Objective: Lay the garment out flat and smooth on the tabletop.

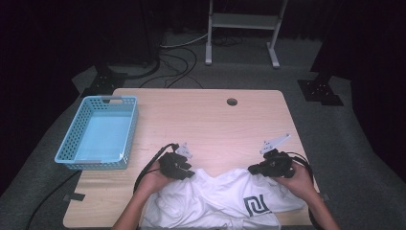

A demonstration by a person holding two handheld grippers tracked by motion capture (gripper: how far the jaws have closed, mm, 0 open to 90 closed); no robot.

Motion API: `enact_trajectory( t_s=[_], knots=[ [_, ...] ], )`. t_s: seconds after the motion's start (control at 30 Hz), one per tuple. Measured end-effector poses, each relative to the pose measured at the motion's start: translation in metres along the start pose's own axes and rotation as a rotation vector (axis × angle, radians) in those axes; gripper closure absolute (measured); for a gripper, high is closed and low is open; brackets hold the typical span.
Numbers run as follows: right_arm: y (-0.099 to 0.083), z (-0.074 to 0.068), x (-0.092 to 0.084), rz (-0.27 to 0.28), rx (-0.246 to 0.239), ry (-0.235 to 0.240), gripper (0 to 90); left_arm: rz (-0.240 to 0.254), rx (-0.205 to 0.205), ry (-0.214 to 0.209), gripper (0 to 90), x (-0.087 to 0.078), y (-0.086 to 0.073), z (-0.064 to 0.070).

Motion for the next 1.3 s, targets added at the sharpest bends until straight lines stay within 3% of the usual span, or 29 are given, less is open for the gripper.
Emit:
enact_trajectory(
  t_s=[0.13, 0.2, 0.47, 0.7, 0.9, 1.03, 1.3],
  knots=[
    [-0.002, 0.0, 0.001, -0.004, 0.005, 0.014, 87.1, 0.005, 0.007, -0.017, 85.2, -0.001, 0.001, 0.001],
    [-0.003, 0.001, 0.001, -0.001, 0.006, 0.012, 87.2, 0.011, 0.012, -0.013, 88.8, -0.003, 0.002, 0.001],
    [-0.002, 0.002, -0.004, 0.048, 0.024, 0.02, 87.1, 0.051, 0.032, 0.015, 89.0, -0.021, 0.009, 0.001],
    [0.007, 0.002, -0.016, 0.084, 0.006, 0.001, 87.1, 0.093, 0.055, 0.054, 89.0, -0.034, 0.018, 0.002],
    [0.012, -0.001, -0.028, 0.122, -0.012, 0.005, 87.9, 0.115, 0.078, 0.058, 89.2, -0.042, 0.019, 0.006],
    [0.007, -0.005, -0.022, 0.106, -0.013, 0.015, 88.8, 0.114, 0.084, 0.056, 89.4, -0.043, 0.014, 0.009],
    [-0.006, -0.003, -0.005, 0.1, 0.033, 0.055, 89.2, 0.121, 0.076, 0.074, 89.4, -0.049, 0.006, 0.009]
  ],
)
Point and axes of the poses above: each handheld gripper's, and its own axes: x roughly forward along the jaws, y roughly out of its top, z roughly to its right, the point moved 2 cm from there along x, roughly forward along the jaws, and after that the axes turned 1 degree about -z, right-handed, at the moved point
